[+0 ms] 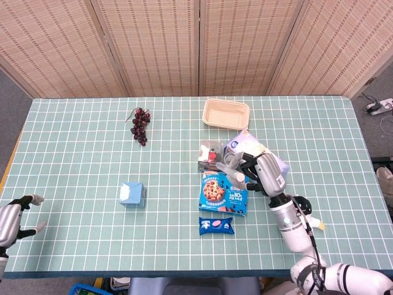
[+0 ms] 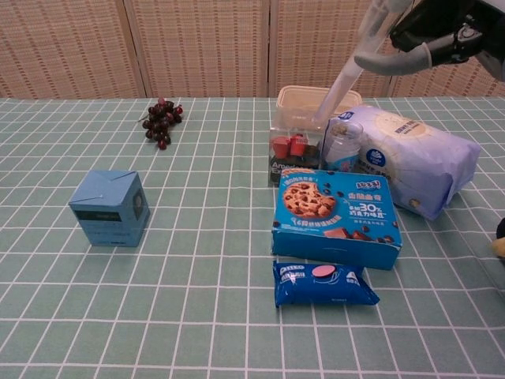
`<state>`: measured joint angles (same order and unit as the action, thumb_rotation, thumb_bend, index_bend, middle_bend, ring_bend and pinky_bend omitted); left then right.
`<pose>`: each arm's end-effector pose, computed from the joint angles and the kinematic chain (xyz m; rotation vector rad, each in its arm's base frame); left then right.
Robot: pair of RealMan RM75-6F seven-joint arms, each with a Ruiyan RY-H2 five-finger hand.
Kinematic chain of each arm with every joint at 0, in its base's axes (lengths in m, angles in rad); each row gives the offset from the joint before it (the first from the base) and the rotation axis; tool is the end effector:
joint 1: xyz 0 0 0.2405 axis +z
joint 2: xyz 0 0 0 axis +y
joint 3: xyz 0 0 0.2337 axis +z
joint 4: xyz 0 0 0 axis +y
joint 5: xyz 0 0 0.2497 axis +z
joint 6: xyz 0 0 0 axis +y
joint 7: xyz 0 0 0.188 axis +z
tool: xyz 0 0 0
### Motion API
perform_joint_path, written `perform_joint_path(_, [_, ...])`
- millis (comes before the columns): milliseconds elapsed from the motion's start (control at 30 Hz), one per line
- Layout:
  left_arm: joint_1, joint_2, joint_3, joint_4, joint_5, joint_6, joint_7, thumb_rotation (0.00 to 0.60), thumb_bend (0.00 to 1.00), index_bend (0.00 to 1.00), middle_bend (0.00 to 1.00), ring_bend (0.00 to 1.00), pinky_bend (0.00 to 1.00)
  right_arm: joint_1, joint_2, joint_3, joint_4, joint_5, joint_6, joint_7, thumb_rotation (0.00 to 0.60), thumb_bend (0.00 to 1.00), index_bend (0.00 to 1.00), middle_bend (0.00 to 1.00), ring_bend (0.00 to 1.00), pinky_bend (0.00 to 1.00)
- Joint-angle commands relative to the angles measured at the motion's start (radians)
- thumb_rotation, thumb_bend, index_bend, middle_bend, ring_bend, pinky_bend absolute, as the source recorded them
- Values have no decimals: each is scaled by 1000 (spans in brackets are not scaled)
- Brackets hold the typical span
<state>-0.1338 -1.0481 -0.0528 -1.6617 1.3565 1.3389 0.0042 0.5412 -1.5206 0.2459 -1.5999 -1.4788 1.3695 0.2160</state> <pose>-0.3264 0.2398 0.1160 -1.3684 -1.0225 -0.7748 -0.0897 -0.3432 0.0186 1.4350 -1.1232 1.7189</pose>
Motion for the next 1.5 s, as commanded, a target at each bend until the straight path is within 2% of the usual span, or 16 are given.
perform_joint_path(33, [0, 0, 0, 0, 0, 0, 0, 600, 221, 437, 405, 416, 585, -6, -21, 0, -1, 3, -2, 33, 600, 510, 714, 1000, 1000, 1000])
perform_joint_path(200, [0, 1, 0, -1, 0, 0, 0, 600, 222, 437, 405, 416, 585, -6, 31, 8, -73, 50, -66, 116, 600, 510, 714, 1000, 1000, 1000])
perform_joint_path(467, [-1, 1, 1, -1, -2, -4, 2, 600, 222, 437, 405, 416, 585, -10, 51, 31, -93, 67, -58, 84, 600, 510, 714, 1000, 1000, 1000])
perform_joint_path(733, [-1, 1, 1, -2, -1, -3, 5, 600, 222, 438, 405, 416, 585, -14, 73, 58, -114, 128, -68, 27, 600, 510, 714, 1000, 1000, 1000])
perform_joint_path(1067, [-2, 1, 1, -3, -4, -5, 5, 600, 222, 438, 405, 416, 585, -17, 70, 81, -75, 177, -73, 21, 600, 517, 714, 1000, 1000, 1000])
perform_joint_path(1500, [-3, 1, 1, -4, -6, -7, 8, 600, 222, 438, 405, 416, 585, -26, 57, 75, -18, 194, -94, 60, 600, 519, 714, 1000, 1000, 1000])
